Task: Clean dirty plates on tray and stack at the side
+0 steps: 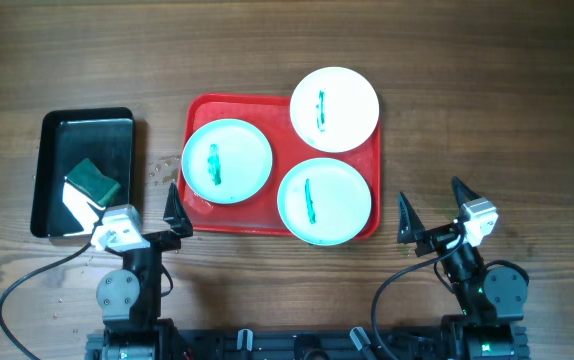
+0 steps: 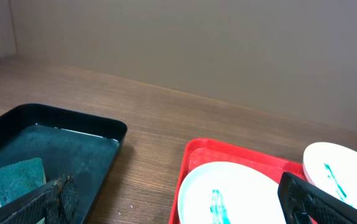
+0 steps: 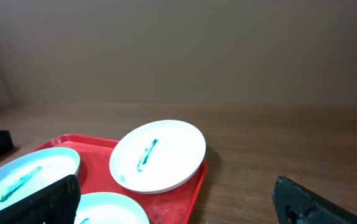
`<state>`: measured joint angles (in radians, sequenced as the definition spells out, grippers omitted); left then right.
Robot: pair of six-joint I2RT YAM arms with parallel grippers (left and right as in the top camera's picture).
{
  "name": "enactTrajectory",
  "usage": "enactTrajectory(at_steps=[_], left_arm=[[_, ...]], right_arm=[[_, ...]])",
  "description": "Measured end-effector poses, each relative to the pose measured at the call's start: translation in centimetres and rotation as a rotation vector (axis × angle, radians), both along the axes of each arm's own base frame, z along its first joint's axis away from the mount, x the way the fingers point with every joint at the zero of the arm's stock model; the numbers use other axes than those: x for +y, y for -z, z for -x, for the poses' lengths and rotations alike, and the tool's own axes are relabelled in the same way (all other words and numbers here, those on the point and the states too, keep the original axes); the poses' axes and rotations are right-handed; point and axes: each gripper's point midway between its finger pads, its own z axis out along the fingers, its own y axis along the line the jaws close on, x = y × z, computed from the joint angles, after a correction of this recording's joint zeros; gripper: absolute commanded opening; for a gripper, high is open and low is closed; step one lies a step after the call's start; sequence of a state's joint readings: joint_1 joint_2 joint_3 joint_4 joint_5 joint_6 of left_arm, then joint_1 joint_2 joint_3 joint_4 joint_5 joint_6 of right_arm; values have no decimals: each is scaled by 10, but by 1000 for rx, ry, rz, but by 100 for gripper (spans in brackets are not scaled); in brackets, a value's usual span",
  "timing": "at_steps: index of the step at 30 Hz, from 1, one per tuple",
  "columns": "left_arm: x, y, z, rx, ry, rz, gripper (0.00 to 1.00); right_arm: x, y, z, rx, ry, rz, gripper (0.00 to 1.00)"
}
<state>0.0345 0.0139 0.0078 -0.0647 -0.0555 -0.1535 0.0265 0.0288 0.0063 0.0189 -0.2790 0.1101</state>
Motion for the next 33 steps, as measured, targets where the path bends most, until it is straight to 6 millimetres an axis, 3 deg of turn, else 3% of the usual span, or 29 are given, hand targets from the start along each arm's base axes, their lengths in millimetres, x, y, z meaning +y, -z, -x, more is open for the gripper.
enactTrajectory(at_steps=[15, 20, 29, 33], left_arm=[[0, 0, 0, 0, 0, 0, 100], [0, 0, 0, 0, 0, 0, 100], [-1, 0, 0, 0, 4, 1, 100], [-1, 0, 0, 1, 5, 1, 100]], right_arm=[[-11, 0, -3, -2, 64, 0, 100], [-12, -26, -2, -109, 75, -7, 100], [-12, -26, -2, -107, 69, -6, 100], [-5, -11, -7, -40, 30, -2, 100]])
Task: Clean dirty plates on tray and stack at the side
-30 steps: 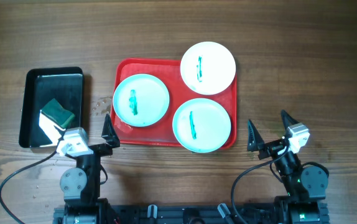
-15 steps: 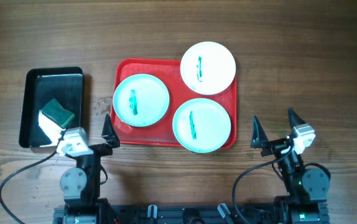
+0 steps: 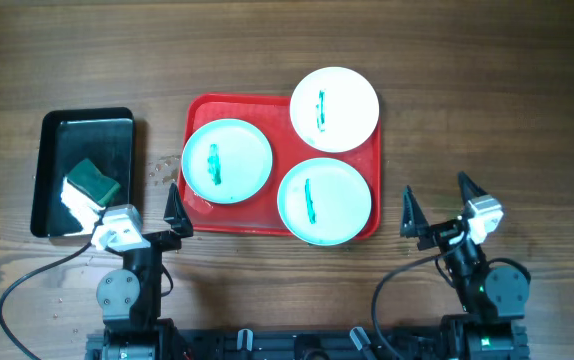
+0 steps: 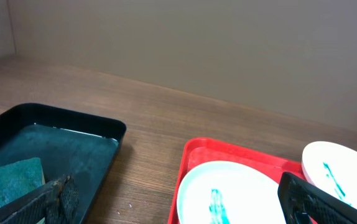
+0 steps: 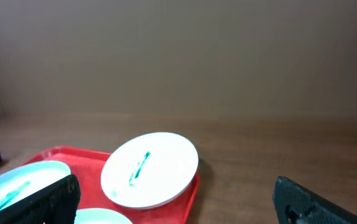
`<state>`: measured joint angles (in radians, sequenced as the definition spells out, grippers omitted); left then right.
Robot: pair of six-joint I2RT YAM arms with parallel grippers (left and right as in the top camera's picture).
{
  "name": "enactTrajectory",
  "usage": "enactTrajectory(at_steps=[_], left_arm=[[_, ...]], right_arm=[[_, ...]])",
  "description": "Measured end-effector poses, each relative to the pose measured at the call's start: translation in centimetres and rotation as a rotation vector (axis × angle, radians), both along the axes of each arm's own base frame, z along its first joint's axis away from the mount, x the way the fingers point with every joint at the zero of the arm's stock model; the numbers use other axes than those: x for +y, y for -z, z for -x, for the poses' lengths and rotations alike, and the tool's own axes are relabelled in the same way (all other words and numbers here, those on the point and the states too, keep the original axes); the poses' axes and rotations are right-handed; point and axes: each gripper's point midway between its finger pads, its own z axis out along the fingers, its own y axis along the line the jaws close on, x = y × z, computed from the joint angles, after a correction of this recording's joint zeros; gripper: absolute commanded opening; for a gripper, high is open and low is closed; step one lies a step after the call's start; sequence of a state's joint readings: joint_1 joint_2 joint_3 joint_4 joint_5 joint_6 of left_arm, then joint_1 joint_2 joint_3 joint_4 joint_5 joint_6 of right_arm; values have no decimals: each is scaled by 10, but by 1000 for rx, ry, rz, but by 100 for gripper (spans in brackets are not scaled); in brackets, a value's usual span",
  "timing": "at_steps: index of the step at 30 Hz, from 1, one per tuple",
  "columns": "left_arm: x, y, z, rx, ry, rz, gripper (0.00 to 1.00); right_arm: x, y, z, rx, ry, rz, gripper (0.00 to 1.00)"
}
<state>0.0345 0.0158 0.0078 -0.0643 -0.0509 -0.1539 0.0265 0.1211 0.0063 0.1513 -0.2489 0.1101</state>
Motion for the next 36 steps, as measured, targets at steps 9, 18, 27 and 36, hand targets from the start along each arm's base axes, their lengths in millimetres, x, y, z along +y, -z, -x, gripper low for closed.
enactTrajectory(at_steps=[9, 18, 27, 36], left_arm=[[0, -34, 0, -4, -3, 34, 100], [-12, -117, -63, 352, 62, 92, 100], [-39, -140, -113, 787, 195, 205, 100], [-40, -147, -126, 738, 207, 201, 81]], right_arm=[[34, -30, -45, 156, -205, -5, 100], [73, -77, -116, 503, -436, -34, 100], [104, -68, -129, 762, -442, 120, 100], [203, 13, -123, 1114, -455, 237, 92]])
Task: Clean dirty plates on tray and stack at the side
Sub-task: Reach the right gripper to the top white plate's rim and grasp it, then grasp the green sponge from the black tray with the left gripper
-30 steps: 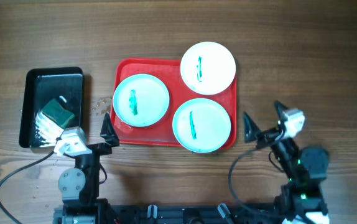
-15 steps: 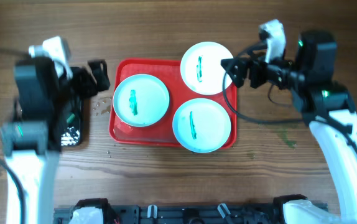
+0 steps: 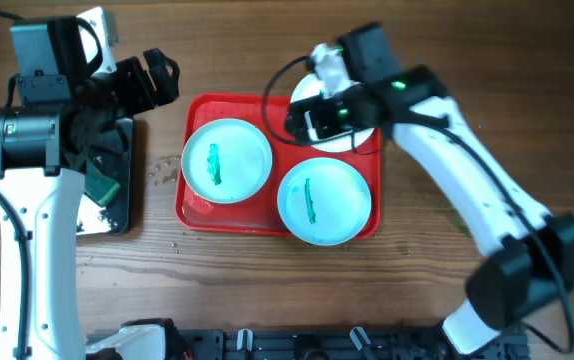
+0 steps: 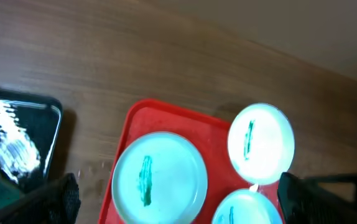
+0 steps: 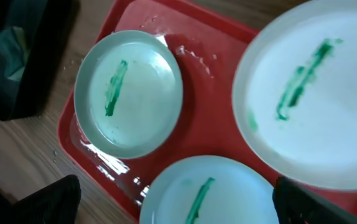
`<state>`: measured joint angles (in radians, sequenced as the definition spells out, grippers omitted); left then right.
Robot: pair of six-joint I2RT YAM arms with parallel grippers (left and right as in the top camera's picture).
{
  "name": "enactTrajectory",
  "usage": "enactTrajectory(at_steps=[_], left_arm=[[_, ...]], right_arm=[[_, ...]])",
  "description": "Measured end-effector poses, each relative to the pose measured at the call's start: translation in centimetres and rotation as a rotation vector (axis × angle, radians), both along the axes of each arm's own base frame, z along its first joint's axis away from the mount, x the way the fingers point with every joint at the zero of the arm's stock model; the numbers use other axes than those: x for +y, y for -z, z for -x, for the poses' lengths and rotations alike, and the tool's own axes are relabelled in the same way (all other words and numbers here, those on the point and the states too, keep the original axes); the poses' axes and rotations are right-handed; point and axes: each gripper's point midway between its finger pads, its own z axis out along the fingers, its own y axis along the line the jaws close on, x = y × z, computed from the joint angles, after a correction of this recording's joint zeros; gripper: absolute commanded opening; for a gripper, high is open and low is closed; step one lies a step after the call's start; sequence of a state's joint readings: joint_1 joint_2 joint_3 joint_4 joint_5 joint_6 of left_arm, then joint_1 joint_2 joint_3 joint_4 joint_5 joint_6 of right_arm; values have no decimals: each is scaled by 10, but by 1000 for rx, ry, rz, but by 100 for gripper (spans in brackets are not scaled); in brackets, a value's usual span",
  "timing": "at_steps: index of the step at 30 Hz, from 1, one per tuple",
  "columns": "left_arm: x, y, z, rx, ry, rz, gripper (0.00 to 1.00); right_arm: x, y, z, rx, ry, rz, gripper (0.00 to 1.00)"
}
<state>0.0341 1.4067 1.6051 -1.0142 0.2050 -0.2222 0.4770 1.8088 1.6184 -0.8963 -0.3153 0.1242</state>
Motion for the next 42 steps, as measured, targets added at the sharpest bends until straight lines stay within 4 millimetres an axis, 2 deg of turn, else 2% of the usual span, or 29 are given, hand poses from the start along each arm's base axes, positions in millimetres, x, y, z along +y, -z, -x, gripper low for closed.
enactTrajectory(at_steps=[1, 2, 3, 4, 5, 7, 8, 9, 11, 13, 17, 19, 24, 26, 27, 28, 29, 30, 34, 36, 38, 42], left_arm=[[2, 5, 4, 29, -4, -10, 81], [6, 13, 10, 74, -31, -24, 81], [14, 25, 18, 144, -87, -39, 81], [22, 35, 23, 198, -145, -48, 81], [40, 51, 34, 293, -265, -64, 81], [67, 64, 45, 373, -415, -70, 80], [83, 69, 54, 410, -490, -65, 78], [108, 71, 65, 434, -592, -60, 72], [124, 71, 70, 441, -657, -46, 71], [139, 80, 80, 468, -716, -30, 71], [147, 108, 86, 514, -744, -23, 71], [148, 122, 88, 529, -748, -22, 71], [147, 144, 90, 551, -747, -22, 64], [146, 156, 92, 568, -749, -21, 60], [146, 157, 92, 568, -749, -21, 57], [145, 166, 94, 578, -752, -20, 52], [146, 173, 95, 580, -764, -18, 44], [146, 184, 101, 602, -777, -30, 42], [157, 207, 110, 605, -823, -93, 56], [164, 215, 105, 565, -842, -120, 58], [175, 219, 81, 441, -816, -150, 55], [181, 223, 60, 355, -703, -210, 48]], right_arm=[[16, 9, -4, 1, -16, 24, 88], [22, 15, -4, 10, -15, 36, 81], [31, 30, 0, 37, -17, 60, 70], [37, 44, 3, 63, -15, 81, 66], [41, 61, 4, 92, 0, 104, 62], [45, 86, -3, 111, 39, 128, 52], [46, 97, -6, 126, 59, 137, 40], [47, 109, -11, 130, 81, 144, 36], [52, 115, -20, 122, 123, 122, 35], [57, 119, -26, 121, 160, 99, 35], [63, 139, -21, 161, 182, 109, 34], [64, 149, -18, 186, 201, 118, 30], [67, 158, -21, 188, 242, 120, 18], [70, 167, -17, 202, 243, 132, 14], [71, 167, -16, 203, 242, 132, 9], [71, 168, -16, 205, 245, 132, 6], [72, 168, -15, 208, 249, 132, 5], [72, 168, -16, 208, 250, 129, 5], [74, 167, -16, 207, 248, 122, 5], [74, 167, -16, 207, 247, 119, 5], [75, 167, -18, 202, 248, 115, 5], [75, 167, -18, 201, 248, 114, 5]])
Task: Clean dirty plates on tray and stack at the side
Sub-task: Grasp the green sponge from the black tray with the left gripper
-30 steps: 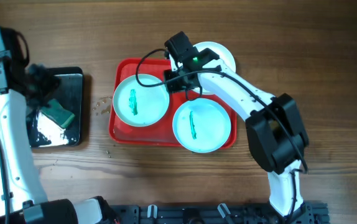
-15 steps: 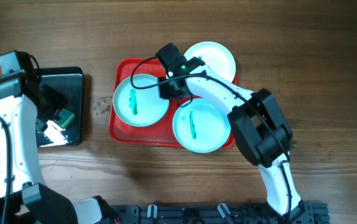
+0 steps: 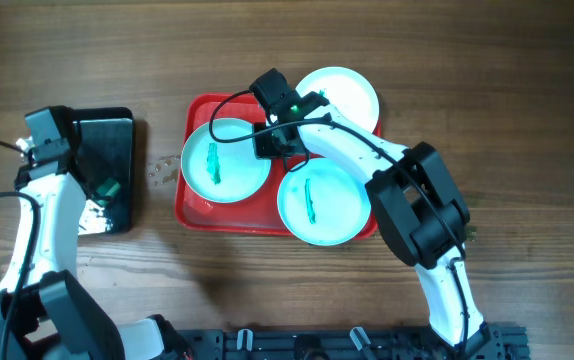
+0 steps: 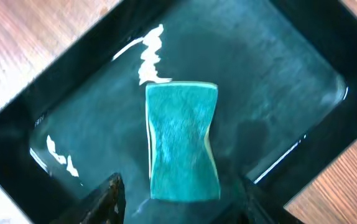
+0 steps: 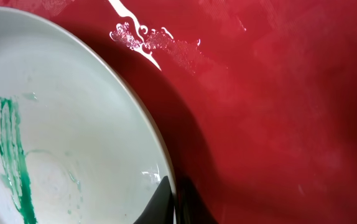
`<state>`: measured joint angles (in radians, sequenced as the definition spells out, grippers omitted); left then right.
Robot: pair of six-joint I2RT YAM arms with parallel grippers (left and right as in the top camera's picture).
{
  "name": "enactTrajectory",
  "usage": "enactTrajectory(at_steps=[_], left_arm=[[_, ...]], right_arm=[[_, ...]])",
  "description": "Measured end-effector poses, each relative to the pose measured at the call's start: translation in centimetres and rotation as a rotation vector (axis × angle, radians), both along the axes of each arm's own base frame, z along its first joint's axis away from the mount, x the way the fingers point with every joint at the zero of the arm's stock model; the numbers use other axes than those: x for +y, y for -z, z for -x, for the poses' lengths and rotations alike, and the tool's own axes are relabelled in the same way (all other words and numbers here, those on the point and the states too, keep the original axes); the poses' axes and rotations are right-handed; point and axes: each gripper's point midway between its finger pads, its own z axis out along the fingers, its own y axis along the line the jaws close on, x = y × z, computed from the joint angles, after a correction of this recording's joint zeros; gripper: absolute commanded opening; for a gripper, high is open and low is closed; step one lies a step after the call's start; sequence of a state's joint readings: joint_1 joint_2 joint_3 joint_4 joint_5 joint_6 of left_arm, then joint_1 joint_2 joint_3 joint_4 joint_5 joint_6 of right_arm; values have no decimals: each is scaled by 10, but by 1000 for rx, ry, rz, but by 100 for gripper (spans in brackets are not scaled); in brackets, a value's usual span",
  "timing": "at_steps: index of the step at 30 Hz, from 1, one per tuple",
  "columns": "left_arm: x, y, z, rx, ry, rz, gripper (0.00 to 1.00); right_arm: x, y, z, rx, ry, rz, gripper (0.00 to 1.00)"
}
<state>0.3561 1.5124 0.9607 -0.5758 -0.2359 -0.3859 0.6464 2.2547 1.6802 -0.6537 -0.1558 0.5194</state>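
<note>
Three white plates with green streaks lie on the red tray: one at the left, one at the lower right, one at the back right overhanging the tray's corner. My right gripper is at the left plate's right rim; in the right wrist view this gripper is shut on that plate, one finger inside the rim and one outside. The green sponge lies in the black tray. My left gripper is open, with a finger on each side of the sponge.
Water glints in the black tray and on the red tray. Bare wooden table surrounds both trays. The right arm reaches across the lower right plate.
My left gripper was high over the table, and is now down in the black tray astride the sponge. My right gripper was above the plates, and is now shut on the left plate's rim.
Both arms rested at the table's front edge with open grippers for the first two moments. Then both were raised, the left over the black tray, the right over the red tray. Now the left straddles the sponge and the right holds the left plate's rim.
</note>
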Motion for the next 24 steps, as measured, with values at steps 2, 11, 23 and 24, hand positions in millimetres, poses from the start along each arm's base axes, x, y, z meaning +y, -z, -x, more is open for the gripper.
enactTrajectory(at_steps=[2, 11, 23, 24], left_arm=[[4, 5, -5, 4, 27, -14, 44], [5, 79, -4, 162, 36, 48, 32], [4, 30, -9, 48, 32, 26, 49], [4, 30, -9, 49, 32, 25, 45]], right_arm=[[0, 0, 0, -1, 0, -1, 5], [0, 0, 0, -2, 0, -1, 4], [1, 0, -1, -4, -1, -3, 4], [1, 0, -1, -4, -1, -3, 4]])
